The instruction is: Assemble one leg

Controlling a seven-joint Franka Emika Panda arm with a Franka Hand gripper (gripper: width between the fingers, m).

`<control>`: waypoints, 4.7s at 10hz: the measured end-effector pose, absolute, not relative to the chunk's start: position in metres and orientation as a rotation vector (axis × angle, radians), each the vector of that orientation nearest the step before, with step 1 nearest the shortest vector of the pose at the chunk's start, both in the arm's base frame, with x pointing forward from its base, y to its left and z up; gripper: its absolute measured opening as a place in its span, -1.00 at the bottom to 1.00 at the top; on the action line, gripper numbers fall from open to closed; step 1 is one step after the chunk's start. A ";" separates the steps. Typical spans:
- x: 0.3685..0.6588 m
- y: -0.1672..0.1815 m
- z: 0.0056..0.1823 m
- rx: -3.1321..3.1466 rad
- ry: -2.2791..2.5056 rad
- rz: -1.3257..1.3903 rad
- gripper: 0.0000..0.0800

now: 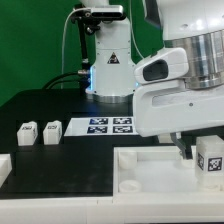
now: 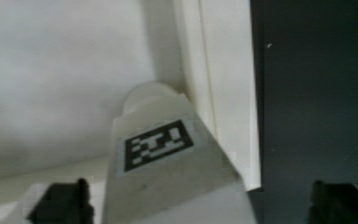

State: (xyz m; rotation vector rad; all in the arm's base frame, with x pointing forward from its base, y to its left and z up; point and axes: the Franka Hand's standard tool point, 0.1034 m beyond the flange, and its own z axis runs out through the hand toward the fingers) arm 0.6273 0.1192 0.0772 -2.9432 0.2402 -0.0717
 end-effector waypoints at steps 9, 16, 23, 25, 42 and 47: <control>0.625 0.111 0.072 -2.285 1.701 0.138 -0.24; 0.627 0.109 0.075 -2.768 0.900 0.003 0.43; 0.631 0.113 0.076 -3.013 -0.485 -0.209 0.62; 0.631 0.114 0.076 -3.021 -0.341 -0.202 0.62; 0.623 0.104 0.070 -2.182 1.953 0.071 -0.26; 0.618 0.113 0.070 -2.715 1.182 0.011 0.62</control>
Offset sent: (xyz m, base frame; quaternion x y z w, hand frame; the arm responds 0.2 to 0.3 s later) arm 0.0049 -0.0053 0.0045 -0.0039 0.0031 0.3153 0.9490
